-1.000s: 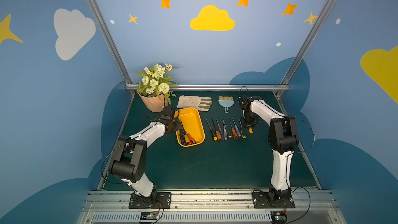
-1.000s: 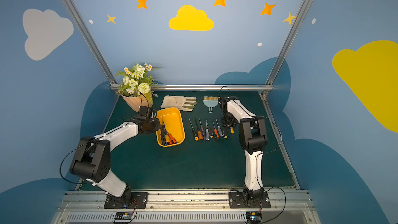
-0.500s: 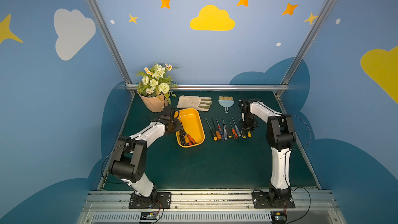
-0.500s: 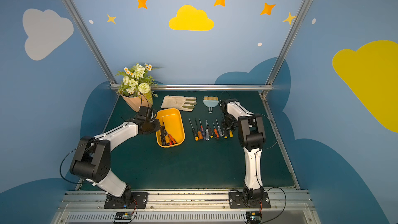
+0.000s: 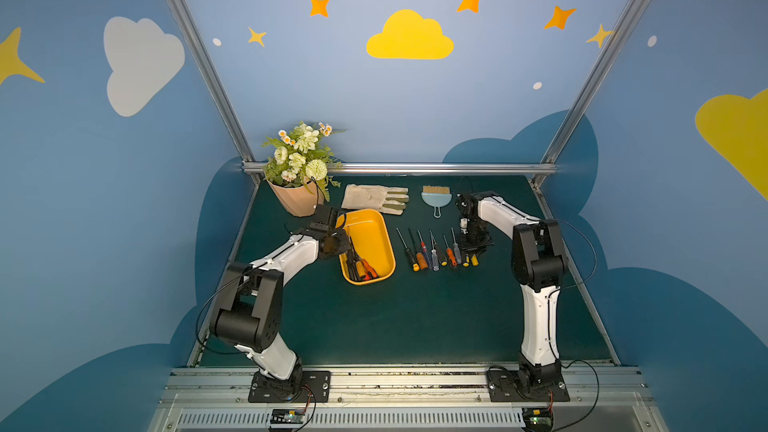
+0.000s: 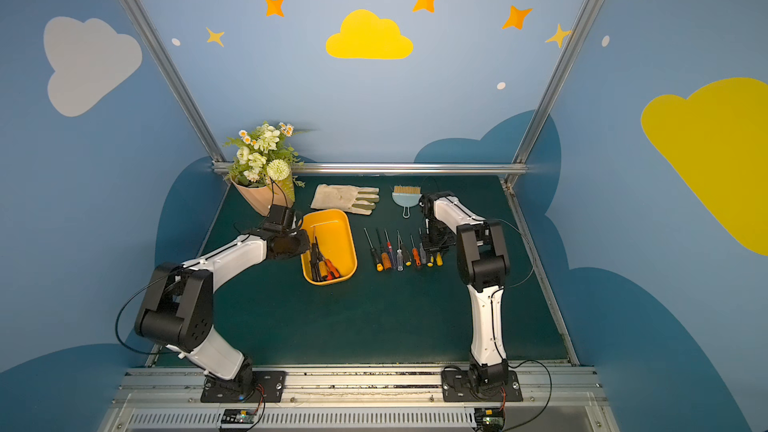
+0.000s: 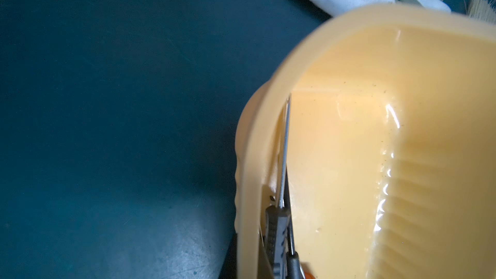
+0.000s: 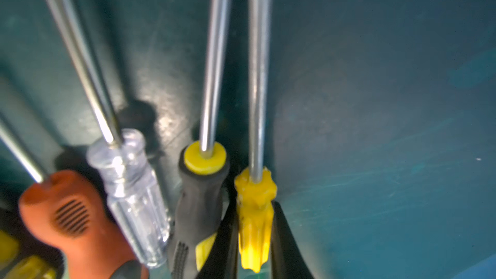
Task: Take out the screwdriver from the storage box
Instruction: Place the screwdriver at the center of the board.
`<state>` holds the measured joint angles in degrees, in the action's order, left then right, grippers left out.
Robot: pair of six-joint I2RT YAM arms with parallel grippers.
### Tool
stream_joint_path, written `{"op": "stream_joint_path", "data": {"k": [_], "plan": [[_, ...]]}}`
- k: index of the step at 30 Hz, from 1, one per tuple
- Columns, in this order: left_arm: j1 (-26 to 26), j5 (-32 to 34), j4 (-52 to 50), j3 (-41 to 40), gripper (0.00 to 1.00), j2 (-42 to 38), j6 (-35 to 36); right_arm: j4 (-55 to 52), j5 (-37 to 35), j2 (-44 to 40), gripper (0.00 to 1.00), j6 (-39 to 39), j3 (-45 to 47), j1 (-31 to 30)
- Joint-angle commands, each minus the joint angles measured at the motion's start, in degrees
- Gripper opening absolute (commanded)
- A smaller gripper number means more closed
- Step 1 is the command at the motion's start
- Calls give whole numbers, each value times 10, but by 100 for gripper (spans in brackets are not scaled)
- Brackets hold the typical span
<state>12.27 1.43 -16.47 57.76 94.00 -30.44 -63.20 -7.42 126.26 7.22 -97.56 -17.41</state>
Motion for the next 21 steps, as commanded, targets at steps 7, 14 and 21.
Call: {"op": "stream_joint_path", "data": {"k": [7, 14, 21], "plan": [[-2, -16, 17, 15, 2, -16, -8, 15, 34, 15, 0, 7, -10, -10], [-2, -17, 16, 14, 2, -16, -10, 10, 30, 26, 0, 5, -23, -18], [-2, -17, 15, 15, 2, -16, -9, -7, 2, 27, 10, 23, -19, -16]]}}
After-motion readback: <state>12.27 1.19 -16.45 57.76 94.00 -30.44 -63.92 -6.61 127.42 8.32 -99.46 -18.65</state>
